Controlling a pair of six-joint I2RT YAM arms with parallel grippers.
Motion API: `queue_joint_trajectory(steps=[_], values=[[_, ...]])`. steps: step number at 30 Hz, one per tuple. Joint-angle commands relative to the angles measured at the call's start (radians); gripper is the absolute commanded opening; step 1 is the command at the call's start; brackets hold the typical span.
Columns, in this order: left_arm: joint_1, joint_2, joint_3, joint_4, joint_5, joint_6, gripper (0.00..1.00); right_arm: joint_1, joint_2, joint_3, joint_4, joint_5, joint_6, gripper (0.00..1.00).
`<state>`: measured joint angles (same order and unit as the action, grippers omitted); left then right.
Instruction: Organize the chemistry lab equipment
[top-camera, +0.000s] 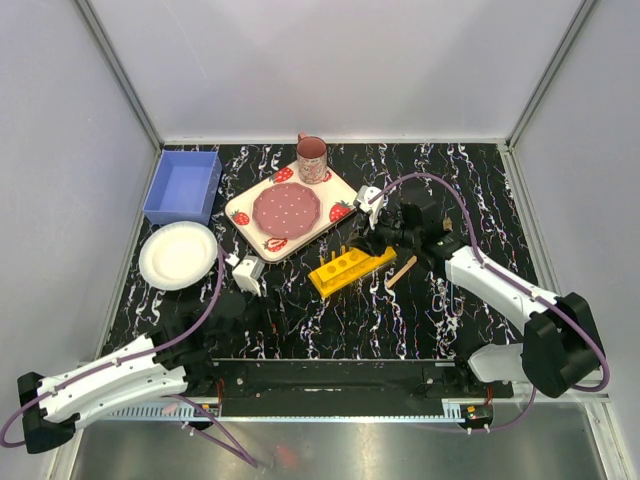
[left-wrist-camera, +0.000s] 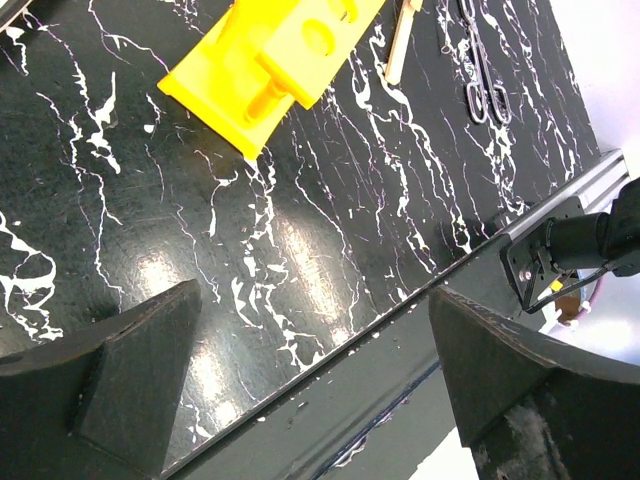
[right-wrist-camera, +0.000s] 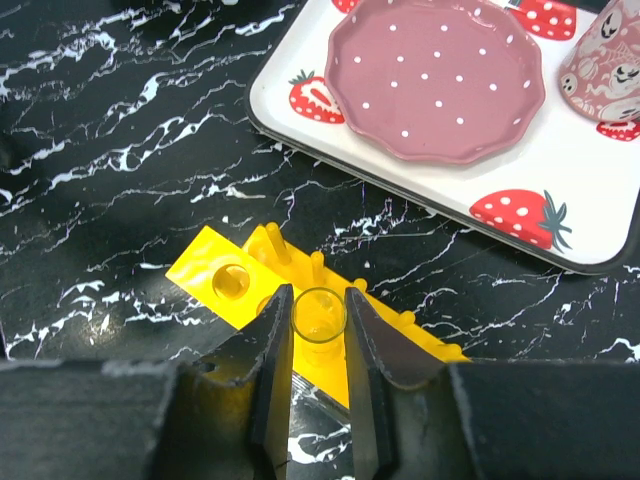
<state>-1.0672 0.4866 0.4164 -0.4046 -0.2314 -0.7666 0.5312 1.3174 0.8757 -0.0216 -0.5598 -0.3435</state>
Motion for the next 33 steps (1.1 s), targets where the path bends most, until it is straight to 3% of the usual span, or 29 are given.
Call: queue_joint_trajectory(steps=[1,7,10,19,26,29,33], values=[[0.004,-0.002,-0.004,0.061,0.018,0.013,0.99,0.01,-0.021,-0.033,0.104,0.015,0.066,0.27],[0.003,-0.01,-0.01,0.066,0.02,0.016,0.99,0.01,-0.021,-0.046,0.114,-0.005,0.06,0.3],[0.004,-0.005,-0.013,0.088,0.04,0.036,0.99,0.01,-0.029,-0.046,0.083,-0.026,0.035,0.43],[0.003,0.064,0.027,0.138,0.083,0.137,0.98,0.01,-0.06,0.112,-0.219,-0.097,-0.106,0.8],[-0.028,0.19,0.093,0.154,0.104,0.231,0.98,0.01,-0.073,0.284,-0.486,-0.14,-0.244,0.93],[-0.066,0.243,0.128,0.156,0.064,0.263,0.97,0.01,-0.09,0.356,-0.648,-0.167,-0.348,0.95],[-0.128,0.3,0.174,0.159,0.009,0.286,0.95,-0.014,-0.156,0.39,-0.768,-0.176,-0.365,0.99]])
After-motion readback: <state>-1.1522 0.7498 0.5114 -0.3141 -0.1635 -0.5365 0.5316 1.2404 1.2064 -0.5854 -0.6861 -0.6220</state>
